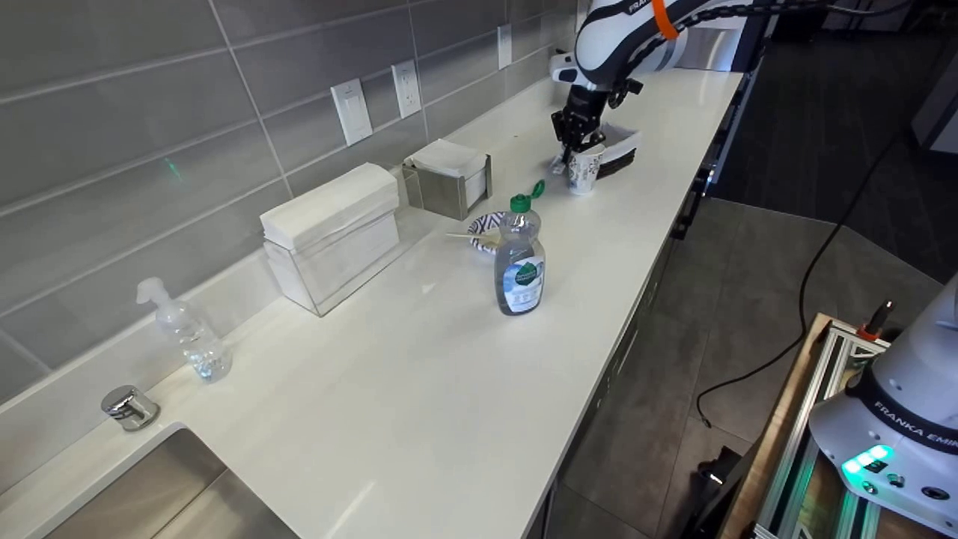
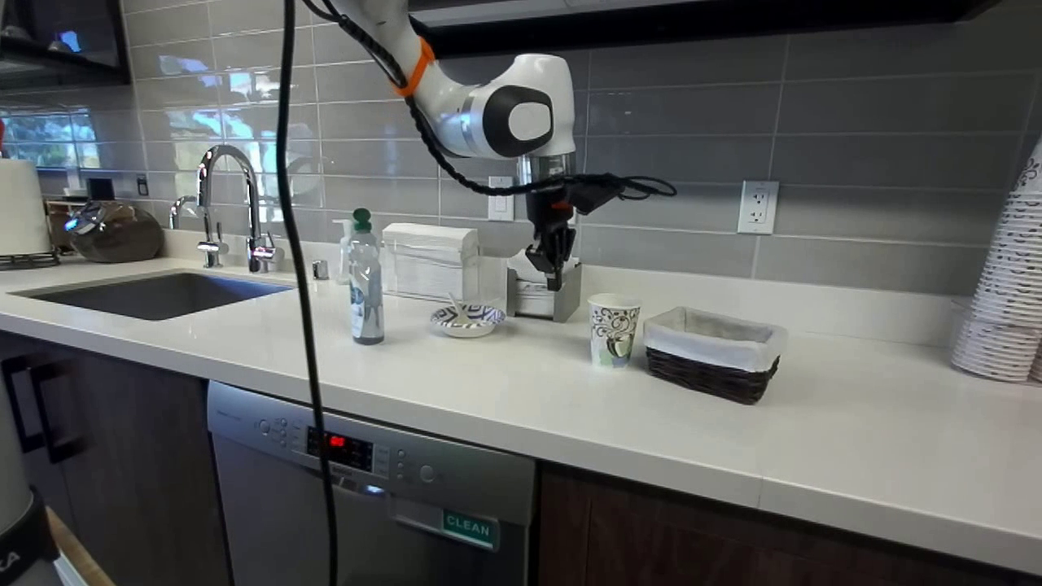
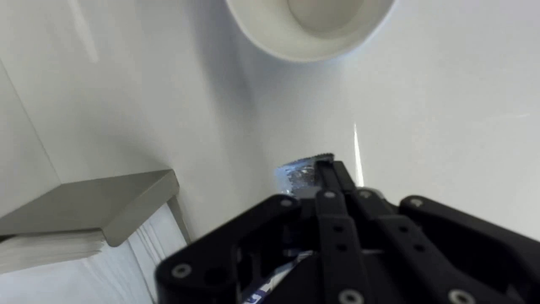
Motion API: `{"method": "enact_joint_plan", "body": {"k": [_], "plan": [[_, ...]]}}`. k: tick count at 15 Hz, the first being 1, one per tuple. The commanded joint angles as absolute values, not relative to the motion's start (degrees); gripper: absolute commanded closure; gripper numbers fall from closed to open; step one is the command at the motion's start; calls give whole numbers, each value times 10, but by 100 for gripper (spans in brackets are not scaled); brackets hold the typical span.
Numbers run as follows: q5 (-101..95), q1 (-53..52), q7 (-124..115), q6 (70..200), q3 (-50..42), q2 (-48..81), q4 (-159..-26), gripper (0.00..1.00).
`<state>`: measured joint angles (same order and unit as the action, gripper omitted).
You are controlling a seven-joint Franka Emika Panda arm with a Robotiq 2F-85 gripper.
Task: Put the white item on the countertop in the basket
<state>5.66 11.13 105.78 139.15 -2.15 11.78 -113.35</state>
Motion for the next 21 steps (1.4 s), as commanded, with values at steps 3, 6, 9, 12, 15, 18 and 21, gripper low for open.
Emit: {"method": "enact_joint_plan", "body": {"k": [3,6,9,12,15,18,21], "plan": [[86,127,965,1425,-59,45,-1184,100],[73,135,910,1486,-85,35,-1202,100],[59,144,854,1577,-108,44,-1222,100],[36,154,781,1678,-130,65,-1241,100],[-9,162,684,1767,-158,97,-1246,100],[-21,128,599,1853,-223,157,-1220,100],[30,67,564,1943,-304,232,-1176,100]]}}
